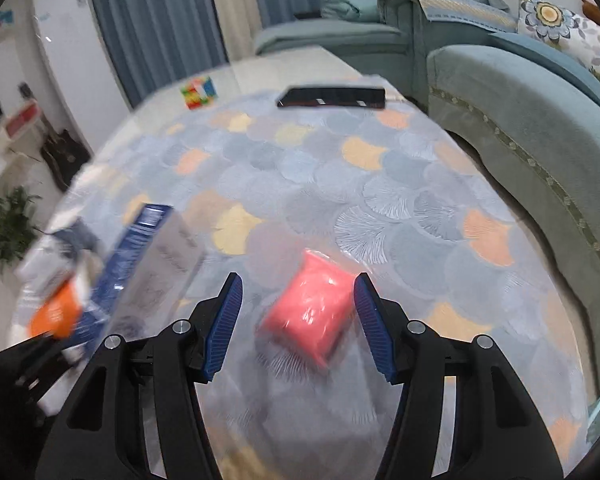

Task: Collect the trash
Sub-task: 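Grasp the blue milk carton with the left gripper while the right grasps the pink packet, then carry the carton and pink packet to the basket and open both grippers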

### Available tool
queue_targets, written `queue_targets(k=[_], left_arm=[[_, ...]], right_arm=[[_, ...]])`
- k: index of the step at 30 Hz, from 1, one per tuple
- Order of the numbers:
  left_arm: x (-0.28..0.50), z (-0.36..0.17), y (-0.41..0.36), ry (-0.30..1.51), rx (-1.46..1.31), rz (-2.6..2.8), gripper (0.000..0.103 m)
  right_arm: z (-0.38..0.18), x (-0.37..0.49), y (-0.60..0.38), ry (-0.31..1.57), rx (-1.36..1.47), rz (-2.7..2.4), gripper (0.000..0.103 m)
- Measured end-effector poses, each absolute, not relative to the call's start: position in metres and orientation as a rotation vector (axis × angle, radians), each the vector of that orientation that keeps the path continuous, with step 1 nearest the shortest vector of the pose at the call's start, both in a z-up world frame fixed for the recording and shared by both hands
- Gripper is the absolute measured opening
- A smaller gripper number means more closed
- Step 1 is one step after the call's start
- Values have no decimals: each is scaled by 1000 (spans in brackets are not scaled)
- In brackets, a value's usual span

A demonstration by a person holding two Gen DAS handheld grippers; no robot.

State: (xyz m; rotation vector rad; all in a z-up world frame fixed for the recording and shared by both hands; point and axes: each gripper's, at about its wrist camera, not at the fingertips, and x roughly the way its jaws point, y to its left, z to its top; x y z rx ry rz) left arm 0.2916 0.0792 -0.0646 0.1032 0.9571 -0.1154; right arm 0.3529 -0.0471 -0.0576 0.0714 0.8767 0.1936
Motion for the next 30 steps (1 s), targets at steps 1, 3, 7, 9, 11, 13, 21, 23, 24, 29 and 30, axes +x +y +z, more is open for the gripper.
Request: queue_targets(k=[1,3,7,9,11,13,21,23,24,29,30], left_arm=[[292,-65,78,955,104,-112,36],[295,-65,77,956,99,-105,36],[296,-65,78,955,94,-105,36],[294,-62,79,950,95,-94,36],[289,-53,77,926,92,-94,36],[285,-42,74,898,95,-103,36],[249,22,37,730,105,-179,36],[238,33,24,695,122,-207,36],[233,36,18,683,131,-215,36],[203,41,-14,641,184,-270,36],[198,42,-20,637,189,-283,36]], right_arm=[[-62,358,-45,881,50,171,54],[-69,365,-42,906,12,149,54],[-71,363,-57,942,39,128,33],[-63,358,-70,934,86,147,32],[-52,351,-81,906,109,151,32],[-41,341,-92,879,131,153,32],[6,291,-124,753,136,149,32],[20,278,-131,708,100,144,32],[26,271,-136,685,79,140,32],[48,234,-167,605,36,114,32],[50,229,-173,600,39,110,32]])
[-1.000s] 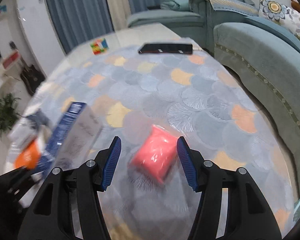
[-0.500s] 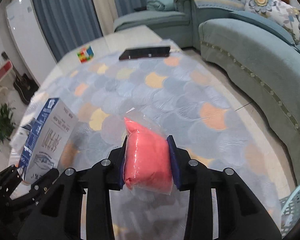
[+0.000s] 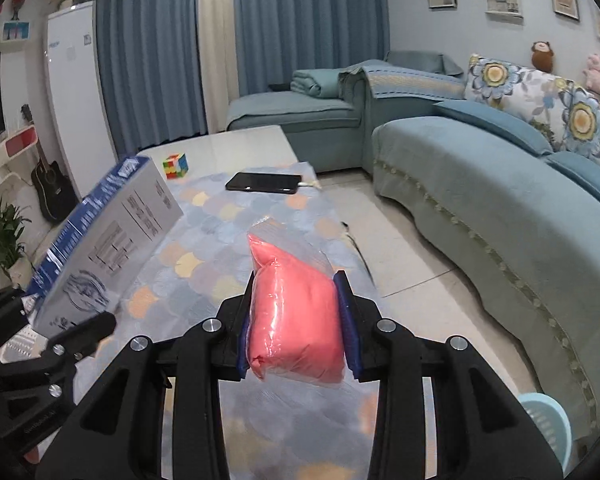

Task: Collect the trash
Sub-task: 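Carry the carton and pink packet to the basket and open both grippers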

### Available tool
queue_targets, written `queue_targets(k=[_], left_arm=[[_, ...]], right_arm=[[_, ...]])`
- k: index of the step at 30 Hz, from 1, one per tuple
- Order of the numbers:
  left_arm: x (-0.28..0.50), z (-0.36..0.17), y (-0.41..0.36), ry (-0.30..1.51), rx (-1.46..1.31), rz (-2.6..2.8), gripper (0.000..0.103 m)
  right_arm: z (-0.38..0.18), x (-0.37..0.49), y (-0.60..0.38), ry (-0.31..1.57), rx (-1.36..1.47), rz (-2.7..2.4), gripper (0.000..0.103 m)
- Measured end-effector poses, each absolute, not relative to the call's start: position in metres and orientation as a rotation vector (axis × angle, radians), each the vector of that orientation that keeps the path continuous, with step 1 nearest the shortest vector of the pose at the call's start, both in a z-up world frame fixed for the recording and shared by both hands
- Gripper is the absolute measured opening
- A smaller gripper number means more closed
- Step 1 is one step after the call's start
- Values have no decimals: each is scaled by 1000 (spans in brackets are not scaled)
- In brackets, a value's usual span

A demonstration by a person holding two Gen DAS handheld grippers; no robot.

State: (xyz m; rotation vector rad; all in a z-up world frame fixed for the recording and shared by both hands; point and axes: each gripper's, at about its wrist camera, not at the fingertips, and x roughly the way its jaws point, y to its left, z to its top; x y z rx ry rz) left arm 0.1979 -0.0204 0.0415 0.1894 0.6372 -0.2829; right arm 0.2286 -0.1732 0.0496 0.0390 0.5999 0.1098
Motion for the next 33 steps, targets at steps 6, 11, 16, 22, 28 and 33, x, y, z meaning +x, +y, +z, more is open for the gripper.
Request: queue_targets(k=[6,11,16,22,28,33], left_arm=[[160,40,-62,615,207,-370,36],[130,36,-84,606,197,-426,36],[108,30,-101,609,200,-472,36],[88,22,-121,626,189,-530,36],[69,5,-160,652,235,-618,36],[59,-1,-190,652,255,-685,36]], right_arm=[[60,184,-214,550,11,47,32],[59,151,-249,546,41,16,32],[52,119,-282,549,51,-16,32],[39,84,-326,557,63,-71,32],[25,60,-373,594,129,-129,32],[18,44,-404,623,195,-165,32]])
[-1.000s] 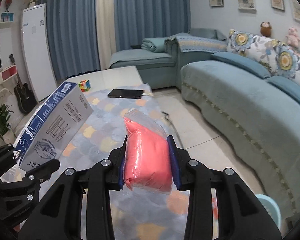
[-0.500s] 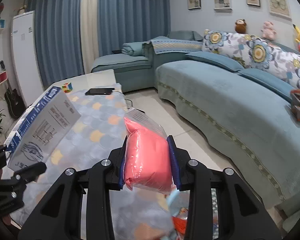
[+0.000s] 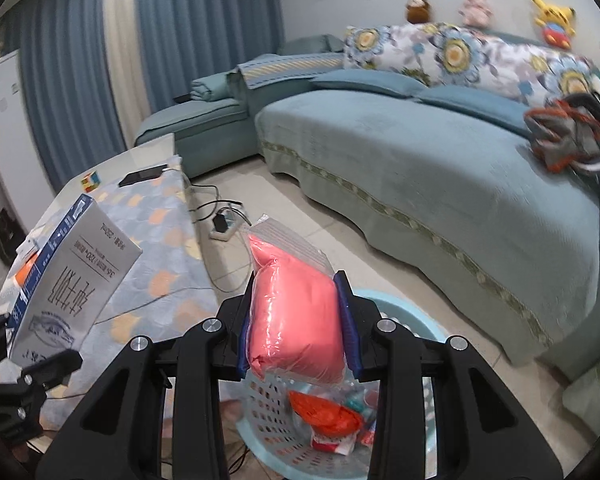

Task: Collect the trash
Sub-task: 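Carry the carton and pink packet to the basket and open both grippers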

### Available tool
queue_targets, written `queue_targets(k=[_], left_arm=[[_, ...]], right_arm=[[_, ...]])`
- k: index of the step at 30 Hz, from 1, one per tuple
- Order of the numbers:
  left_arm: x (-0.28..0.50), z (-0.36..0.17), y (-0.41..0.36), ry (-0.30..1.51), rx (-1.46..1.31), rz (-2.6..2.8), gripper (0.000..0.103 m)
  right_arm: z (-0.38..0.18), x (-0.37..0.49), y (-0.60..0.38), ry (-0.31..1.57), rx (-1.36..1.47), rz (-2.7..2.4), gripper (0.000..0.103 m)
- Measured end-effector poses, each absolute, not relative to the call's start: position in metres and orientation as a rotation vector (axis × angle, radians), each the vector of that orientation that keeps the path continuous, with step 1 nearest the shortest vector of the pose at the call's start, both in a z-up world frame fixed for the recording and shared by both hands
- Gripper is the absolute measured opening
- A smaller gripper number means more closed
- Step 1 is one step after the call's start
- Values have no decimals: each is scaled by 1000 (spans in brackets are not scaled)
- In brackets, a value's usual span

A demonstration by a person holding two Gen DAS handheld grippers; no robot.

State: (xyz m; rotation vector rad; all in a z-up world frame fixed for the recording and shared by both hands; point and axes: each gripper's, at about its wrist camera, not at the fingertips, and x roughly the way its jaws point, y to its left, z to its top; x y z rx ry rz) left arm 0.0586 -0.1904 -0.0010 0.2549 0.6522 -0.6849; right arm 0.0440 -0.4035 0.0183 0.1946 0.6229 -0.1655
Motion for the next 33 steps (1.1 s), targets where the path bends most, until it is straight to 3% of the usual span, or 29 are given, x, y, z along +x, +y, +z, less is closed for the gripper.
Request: queue_targets(k=[12,24,33], left_arm=[[72,-24,-265,734,265,-778,36],[81,-34,-289,770,297,-788,37],[86,-35,-279,776,294,-759,37]], right_arm=[[-5,39,-468,726,388,-230,32],[-19,39,-488,767,451,-297,34],[-19,40,-488,764,460,-295,54]])
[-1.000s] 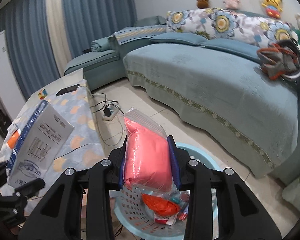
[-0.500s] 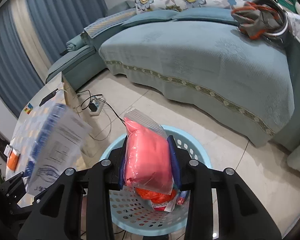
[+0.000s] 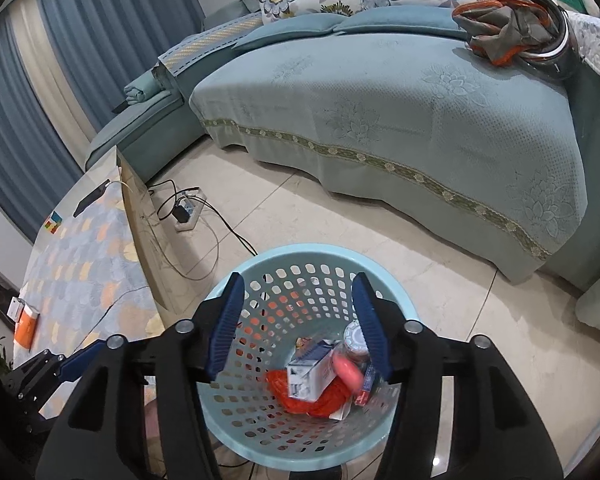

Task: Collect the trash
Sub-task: 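Carry the carton and pink packet to the basket and open both grippers, then grasp the orange paper cup with the left gripper while the right grasps the white box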

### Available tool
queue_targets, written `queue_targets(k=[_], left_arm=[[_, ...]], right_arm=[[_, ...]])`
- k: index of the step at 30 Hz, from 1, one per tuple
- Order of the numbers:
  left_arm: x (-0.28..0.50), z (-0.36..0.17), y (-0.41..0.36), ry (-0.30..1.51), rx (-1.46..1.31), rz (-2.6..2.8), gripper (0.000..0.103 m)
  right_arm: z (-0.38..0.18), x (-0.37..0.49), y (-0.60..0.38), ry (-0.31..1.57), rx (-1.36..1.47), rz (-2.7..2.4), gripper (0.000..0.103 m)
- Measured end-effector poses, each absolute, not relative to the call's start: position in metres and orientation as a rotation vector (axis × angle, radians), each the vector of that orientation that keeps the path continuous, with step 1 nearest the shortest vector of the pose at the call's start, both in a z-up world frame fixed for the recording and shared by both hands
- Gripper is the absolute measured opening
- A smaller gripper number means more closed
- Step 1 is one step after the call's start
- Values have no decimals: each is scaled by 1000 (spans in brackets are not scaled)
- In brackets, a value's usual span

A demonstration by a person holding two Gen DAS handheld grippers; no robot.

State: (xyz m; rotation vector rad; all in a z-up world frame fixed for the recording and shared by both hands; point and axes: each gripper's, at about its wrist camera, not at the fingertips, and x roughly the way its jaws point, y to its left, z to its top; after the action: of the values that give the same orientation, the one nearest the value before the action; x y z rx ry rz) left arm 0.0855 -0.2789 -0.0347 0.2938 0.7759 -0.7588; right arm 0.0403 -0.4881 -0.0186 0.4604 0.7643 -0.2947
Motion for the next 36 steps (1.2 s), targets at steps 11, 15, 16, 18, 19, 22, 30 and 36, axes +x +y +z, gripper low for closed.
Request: queue_targets(k=[11,15,16,18,19,22,30,36], left_arm=[[103,-29,-199,671,541,-483,56],[133,-12,-125,650,585,-287,68],[142,-9,-110,658,583,-243,70],[170,-5,-64,722,561,-89,74],[180,-3,-47,746,538,-30,74],[210,-1,20,815,416,145,74],[255,-23,144,973,120,143,74],[271,-53,162,1029,158,2,75]], right_arm=[[-14,53,-467,775,426,-244,55],[-12,60,-448,782,389,-212,56],[-12,63,-442,783,381,-202,56],[-10,67,-431,784,366,-187,56],[-9,70,-426,785,358,-178,56],[-7,81,-402,791,327,-144,57],[-10,114,-319,836,220,-24,58],[-17,128,-261,869,130,58,58]])
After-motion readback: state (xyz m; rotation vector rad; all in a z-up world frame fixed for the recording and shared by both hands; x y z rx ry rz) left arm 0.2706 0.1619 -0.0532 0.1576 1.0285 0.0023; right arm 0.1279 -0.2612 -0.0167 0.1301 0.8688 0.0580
